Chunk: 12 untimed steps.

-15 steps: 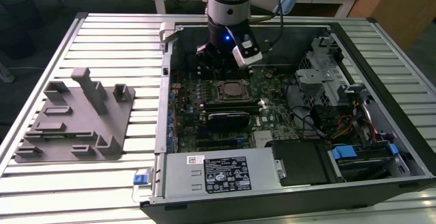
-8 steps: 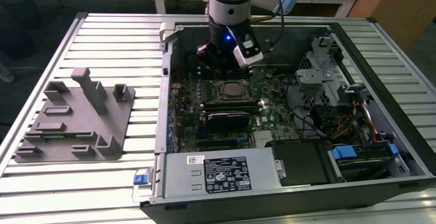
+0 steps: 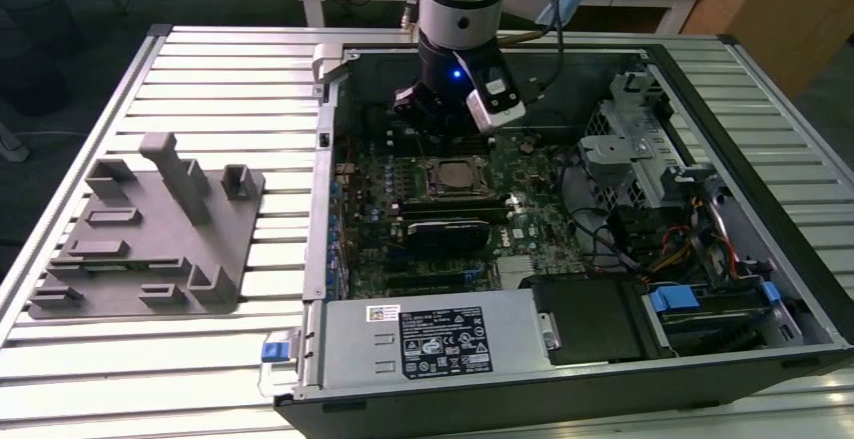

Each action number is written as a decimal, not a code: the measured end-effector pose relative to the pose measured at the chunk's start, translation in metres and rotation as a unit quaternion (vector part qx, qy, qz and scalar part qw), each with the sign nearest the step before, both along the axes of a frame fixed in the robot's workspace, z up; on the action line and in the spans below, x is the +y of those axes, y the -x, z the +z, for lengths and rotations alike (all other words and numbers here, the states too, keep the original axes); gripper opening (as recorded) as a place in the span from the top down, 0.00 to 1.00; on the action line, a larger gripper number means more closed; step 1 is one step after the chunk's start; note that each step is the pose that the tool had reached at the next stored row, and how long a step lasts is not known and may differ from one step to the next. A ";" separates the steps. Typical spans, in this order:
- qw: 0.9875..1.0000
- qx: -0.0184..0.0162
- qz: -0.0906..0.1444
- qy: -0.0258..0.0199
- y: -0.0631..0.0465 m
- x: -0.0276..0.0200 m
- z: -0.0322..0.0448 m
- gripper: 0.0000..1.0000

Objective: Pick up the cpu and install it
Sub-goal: 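Close the cpu cover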

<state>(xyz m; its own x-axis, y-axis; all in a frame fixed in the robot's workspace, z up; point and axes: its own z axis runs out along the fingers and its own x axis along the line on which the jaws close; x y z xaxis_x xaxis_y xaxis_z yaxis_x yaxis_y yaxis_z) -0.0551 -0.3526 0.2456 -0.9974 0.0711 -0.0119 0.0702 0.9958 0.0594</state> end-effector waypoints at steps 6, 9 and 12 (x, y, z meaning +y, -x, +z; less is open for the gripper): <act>1.000 0.000 0.000 0.000 -0.005 0.0000 0.0000 0.89; 1.000 0.000 0.000 0.000 -0.007 0.0000 0.0000 0.89; 1.000 0.000 0.000 0.000 -0.008 0.0000 0.0000 0.89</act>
